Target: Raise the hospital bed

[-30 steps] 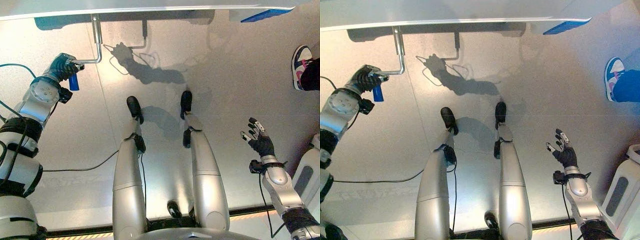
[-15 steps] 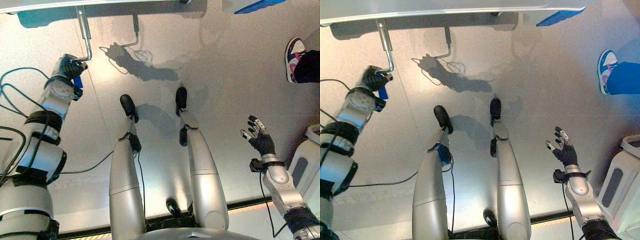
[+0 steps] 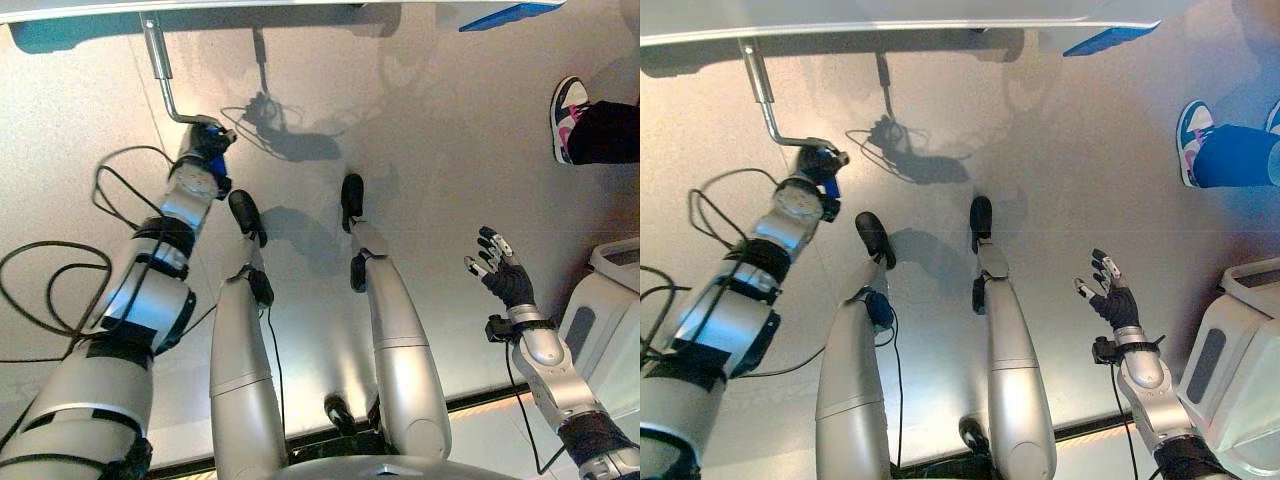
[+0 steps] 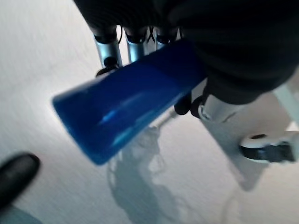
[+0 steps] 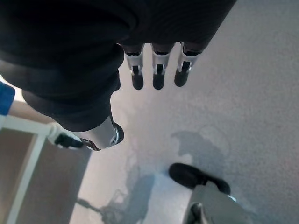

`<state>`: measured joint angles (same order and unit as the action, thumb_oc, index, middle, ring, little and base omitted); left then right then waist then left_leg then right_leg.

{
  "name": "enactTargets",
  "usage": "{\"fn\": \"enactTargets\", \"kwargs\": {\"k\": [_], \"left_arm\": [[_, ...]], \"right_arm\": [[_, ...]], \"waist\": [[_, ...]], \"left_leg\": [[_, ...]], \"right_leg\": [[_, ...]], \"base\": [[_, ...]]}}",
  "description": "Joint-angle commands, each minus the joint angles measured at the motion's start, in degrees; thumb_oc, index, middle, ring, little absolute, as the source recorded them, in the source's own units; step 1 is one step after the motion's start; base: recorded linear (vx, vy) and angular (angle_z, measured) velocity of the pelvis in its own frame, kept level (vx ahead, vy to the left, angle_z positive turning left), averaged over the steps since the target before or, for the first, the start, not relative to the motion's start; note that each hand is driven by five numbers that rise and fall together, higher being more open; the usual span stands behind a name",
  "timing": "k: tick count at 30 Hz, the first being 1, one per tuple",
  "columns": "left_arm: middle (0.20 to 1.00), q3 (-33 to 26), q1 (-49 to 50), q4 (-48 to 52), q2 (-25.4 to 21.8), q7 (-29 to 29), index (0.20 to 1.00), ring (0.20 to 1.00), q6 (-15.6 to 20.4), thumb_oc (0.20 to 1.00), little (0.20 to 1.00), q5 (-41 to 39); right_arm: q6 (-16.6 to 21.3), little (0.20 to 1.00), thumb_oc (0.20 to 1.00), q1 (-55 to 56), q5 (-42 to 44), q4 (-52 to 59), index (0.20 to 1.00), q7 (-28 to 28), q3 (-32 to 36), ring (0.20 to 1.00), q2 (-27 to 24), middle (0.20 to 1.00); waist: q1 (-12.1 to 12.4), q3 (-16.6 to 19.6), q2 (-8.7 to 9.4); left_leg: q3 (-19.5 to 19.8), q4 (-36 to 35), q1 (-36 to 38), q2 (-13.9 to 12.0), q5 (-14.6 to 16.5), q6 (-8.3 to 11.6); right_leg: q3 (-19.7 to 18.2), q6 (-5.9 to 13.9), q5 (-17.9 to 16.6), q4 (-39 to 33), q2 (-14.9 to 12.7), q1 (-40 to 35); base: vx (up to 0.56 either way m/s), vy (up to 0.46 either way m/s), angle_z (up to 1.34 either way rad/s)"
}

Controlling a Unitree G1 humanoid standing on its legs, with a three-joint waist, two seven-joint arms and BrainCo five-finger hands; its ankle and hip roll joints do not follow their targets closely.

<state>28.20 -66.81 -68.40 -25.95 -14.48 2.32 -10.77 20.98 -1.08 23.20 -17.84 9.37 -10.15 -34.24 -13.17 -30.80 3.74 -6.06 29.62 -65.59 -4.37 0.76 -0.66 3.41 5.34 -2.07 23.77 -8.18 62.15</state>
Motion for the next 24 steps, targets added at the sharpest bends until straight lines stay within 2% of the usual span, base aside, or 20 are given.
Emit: {"fn": "enactTargets", "kwargs": {"k": [1, 4, 8, 9, 10, 12, 15, 16, 19, 24], "left_arm": [[0.200, 0.27, 1.63, 0.05, 6.03, 0.92, 0.200, 0.200, 1.83, 0.200, 0.200, -4.56], [0.200, 0.68, 0.81, 2.58, 8.26, 0.52, 0.200, 0.200, 3.75, 0.200, 0.200, -9.55], [0.200, 1.70, 0.87, 10.14, 10.91, 1.59, 0.200, 0.200, 8.07, 0.200, 0.200, -20.49], [0.200, 1.75, 0.92, 10.19, 10.89, 1.60, 0.200, 0.200, 8.08, 0.200, 0.200, -20.58], [0.200, 2.37, 1.66, 14.50, 11.58, 2.65, 0.200, 0.200, 9.59, 0.200, 0.200, -25.34], [0.200, 2.71, 2.25, 16.65, 11.55, 3.13, 0.200, 0.200, 10.08, 0.200, 0.200, -26.96], [0.200, 4.70, 5.32, 27.34, 9.85, 4.84, 0.200, 0.200, 12.06, 0.200, 0.200, -32.44], [0.200, 4.70, 5.32, 27.34, 9.85, 4.84, 0.200, 0.200, 12.06, 0.200, 0.200, -32.44], [0.200, 6.26, 8.97, 39.30, 6.76, 7.26, 0.200, 0.200, 13.59, 0.200, 0.200, -39.38], [0.200, 6.89, 11.96, 49.42, 2.32, 8.94, 0.200, 0.200, 14.06, 0.200, 0.200, -42.76]], "right_arm": [[1.56, 1.000, 1.000, 0.95, 1.27, 1.37, 1.000, 1.88, -0.79, 1.000, -2.11, 1.000], [1.52, 1.000, 1.000, 0.64, 1.34, 1.29, 1.000, 2.18, -1.23, 1.000, -1.84, 1.000], [1.49, 1.000, 1.000, 0.55, 1.08, 0.56, 1.000, 2.76, -1.27, 1.000, -1.58, 1.000], [1.50, 1.000, 1.000, 0.58, 1.08, 0.56, 1.000, 2.77, -1.26, 1.000, -1.58, 1.000], [1.45, 1.000, 1.000, 0.45, 1.15, 0.06, 1.000, 3.11, -0.99, 1.000, -1.37, 1.000], [1.48, 1.000, 1.000, 0.45, 1.16, 0.00, 1.000, 3.19, -0.77, 1.000, -1.27, 1.000], [1.36, 1.000, 1.000, 0.80, 0.63, -1.02, 1.000, 3.78, 0.43, 1.000, -1.21, 1.000], [1.36, 1.000, 1.000, 0.80, 0.63, -1.02, 1.000, 3.78, 0.43, 1.000, -1.21, 1.000], [1.00, 1.000, 1.000, 1.43, -0.12, -2.26, 1.000, 4.24, 1.52, 1.000, -0.57, 1.000], [0.61, 1.000, 1.000, 1.49, -0.97, -3.22, 1.000, 4.44, 2.38, 1.000, 0.07, 1.000]], "waist": [[0.88, 1.01, 1.08], [0.65, 1.01, 1.28], [0.71, 1.01, 1.00], [0.72, 1.01, 1.00], [0.87, 1.01, 0.67], [0.99, 1.01, 0.53], [1.84, 1.01, -0.61], [1.84, 1.01, -0.61], [2.88, 1.01, -2.10], [4.00, 1.01, -3.25]], "left_leg": [[2.39, 3.65, 2.97, 0.19, 6.01, 2.20], [2.35, 3.35, 3.27, 0.15, 5.87, 2.25], [2.27, 2.72, 3.72, 0.27, 5.54, 2.39], [2.28, 2.71, 3.75, 0.28, 5.54, 2.39], [2.34, 2.17, 4.09, 0.40, 5.30, 2.44], [2.39, 1.75, 4.46, 0.53, 5.11, 2.49], [2.55, 0.60, 5.20, 1.11, 4.44, 2.50], [2.55, 0.60, 5.20, 1.11, 4.44, 2.50], [2.73, -0.91, 6.18, 1.77, 3.59, 2.63], [2.92, -2.07, 7.21, 2.40, 3.01, 2.71]], "right_leg": [[-1.56, 4.92, -0.78, 0.37, -2.63, -0.92], [-1.63, 4.97, -0.85, 0.24, -2.54, -1.08], [-1.48, 4.93, -0.91, 0.10, -2.67, -1.34], [-1.47, 4.93, -0.90, 0.10, -2.68, -1.37], [-1.46, 4.89, -0.93, 0.15, -2.79, -1.46], [-1.41, 4.85, -0.92, 0.11, -2.85, -1.64], [-1.00, 4.76, -0.99, 0.21, -3.26, -2.25], [-1.00, 4.76, -0.99, 0.21, -3.26, -2.25], [-0.59, 4.83, -0.95, 0.35, -3.77, -2.98], [0.02, 4.74, -0.86, 0.11, -4.22, -4.08]], "base": [[0.00, 0.000, 0.00], [0.00, -0.011, -0.01], [0.00, 0.000, 0.00], [0.00, 0.000, 0.00], [0.00, 0.000, 0.00], [0.00, 0.000, 0.00], [-0.01, -0.002, 0.02], [-0.01, -0.006, 0.06], [-0.01, -0.017, 0.08], [0.00, -0.015, 0.06]]}}
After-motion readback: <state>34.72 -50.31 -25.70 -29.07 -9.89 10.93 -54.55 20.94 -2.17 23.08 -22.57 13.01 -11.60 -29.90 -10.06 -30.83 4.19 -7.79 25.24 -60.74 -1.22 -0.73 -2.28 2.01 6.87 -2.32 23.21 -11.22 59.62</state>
